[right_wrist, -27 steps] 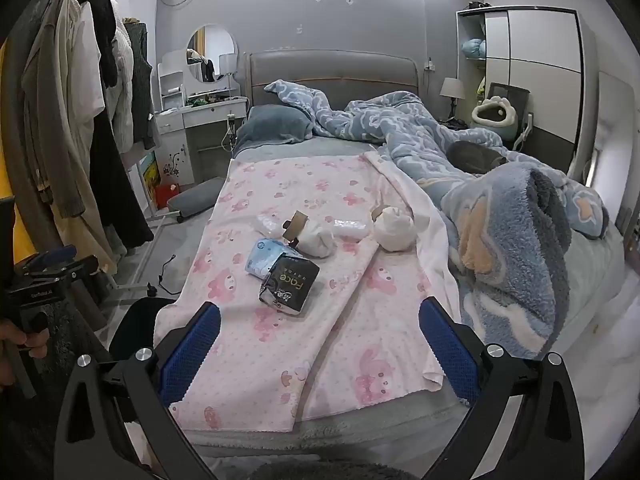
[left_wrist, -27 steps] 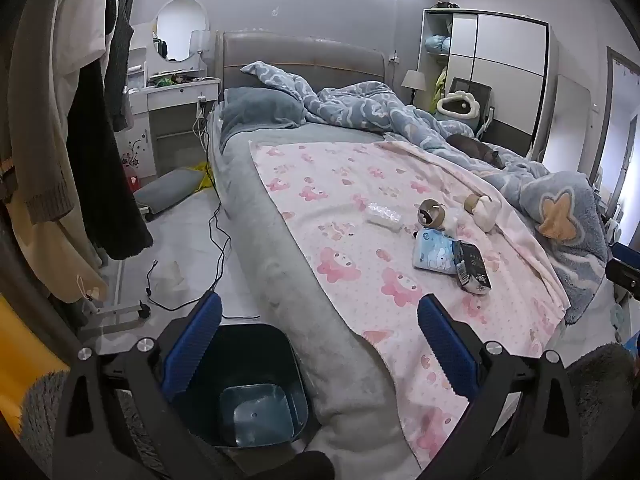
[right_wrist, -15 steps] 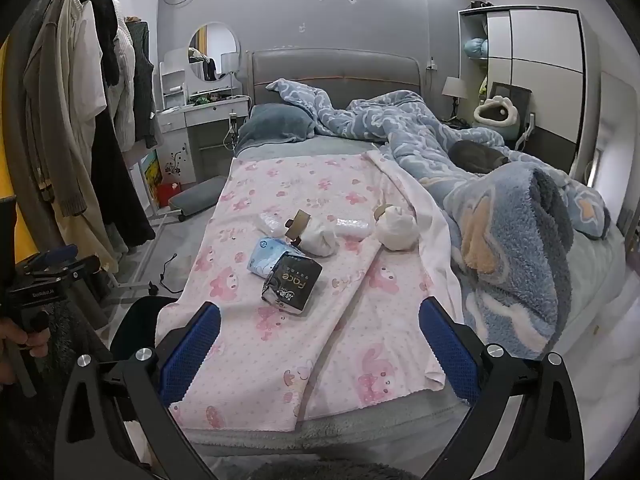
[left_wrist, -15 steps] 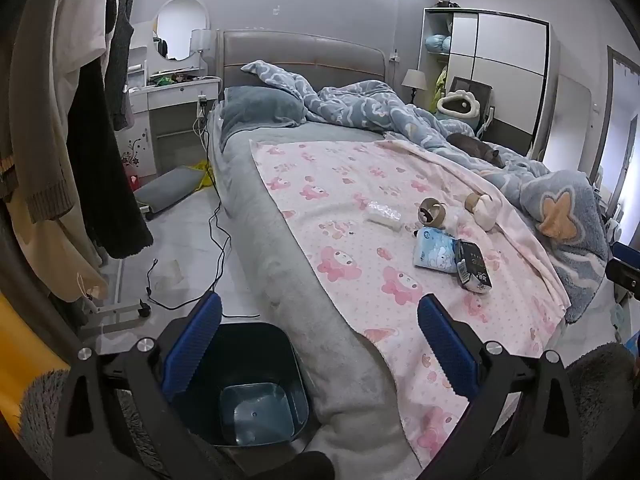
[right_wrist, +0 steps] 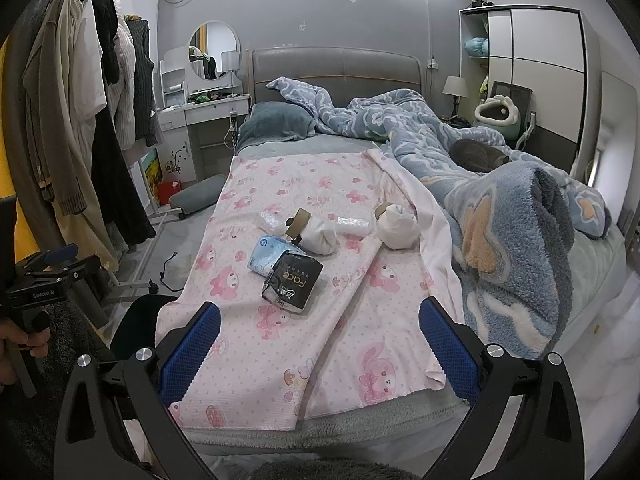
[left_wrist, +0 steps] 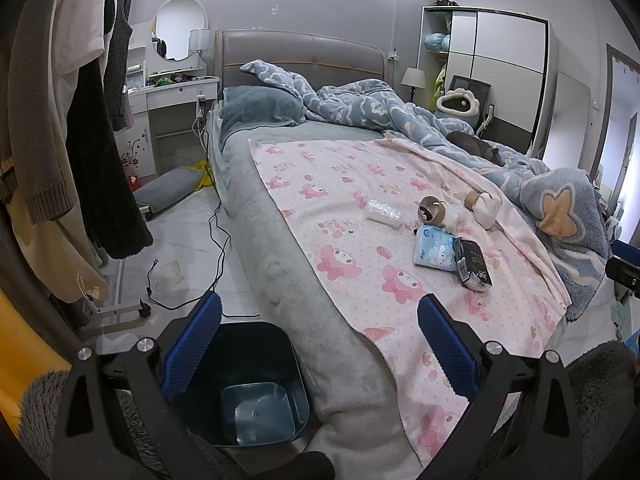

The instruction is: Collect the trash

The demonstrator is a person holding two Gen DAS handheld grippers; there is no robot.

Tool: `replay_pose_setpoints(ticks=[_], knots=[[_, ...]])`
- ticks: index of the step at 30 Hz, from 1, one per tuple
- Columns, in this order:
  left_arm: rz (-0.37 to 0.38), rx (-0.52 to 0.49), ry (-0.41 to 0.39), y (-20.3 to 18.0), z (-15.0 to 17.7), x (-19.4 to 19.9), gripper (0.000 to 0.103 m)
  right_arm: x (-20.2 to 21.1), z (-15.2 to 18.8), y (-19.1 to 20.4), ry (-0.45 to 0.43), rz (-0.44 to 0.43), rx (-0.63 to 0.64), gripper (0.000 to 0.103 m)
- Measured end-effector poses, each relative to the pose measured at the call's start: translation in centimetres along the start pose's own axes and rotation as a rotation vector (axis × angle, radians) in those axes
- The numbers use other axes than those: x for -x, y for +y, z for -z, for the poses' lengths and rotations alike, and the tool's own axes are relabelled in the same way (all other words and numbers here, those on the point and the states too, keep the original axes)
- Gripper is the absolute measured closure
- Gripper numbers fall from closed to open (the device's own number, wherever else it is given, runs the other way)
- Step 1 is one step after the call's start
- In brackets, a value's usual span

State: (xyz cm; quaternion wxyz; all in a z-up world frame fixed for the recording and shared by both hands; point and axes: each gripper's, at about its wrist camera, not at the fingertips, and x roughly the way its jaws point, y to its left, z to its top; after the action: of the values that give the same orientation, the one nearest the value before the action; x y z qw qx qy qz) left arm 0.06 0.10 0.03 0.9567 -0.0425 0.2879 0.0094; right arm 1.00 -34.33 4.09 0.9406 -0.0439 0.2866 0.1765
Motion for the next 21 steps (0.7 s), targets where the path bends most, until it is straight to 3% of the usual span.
replay_pose_setpoints(ticks=[21], knots=[[-0.002,-0.002,0.002,0.51,0.76,-0.35,0.003,-0.04,0.1,0.12,0.003,-0.002,0.003,0.003]])
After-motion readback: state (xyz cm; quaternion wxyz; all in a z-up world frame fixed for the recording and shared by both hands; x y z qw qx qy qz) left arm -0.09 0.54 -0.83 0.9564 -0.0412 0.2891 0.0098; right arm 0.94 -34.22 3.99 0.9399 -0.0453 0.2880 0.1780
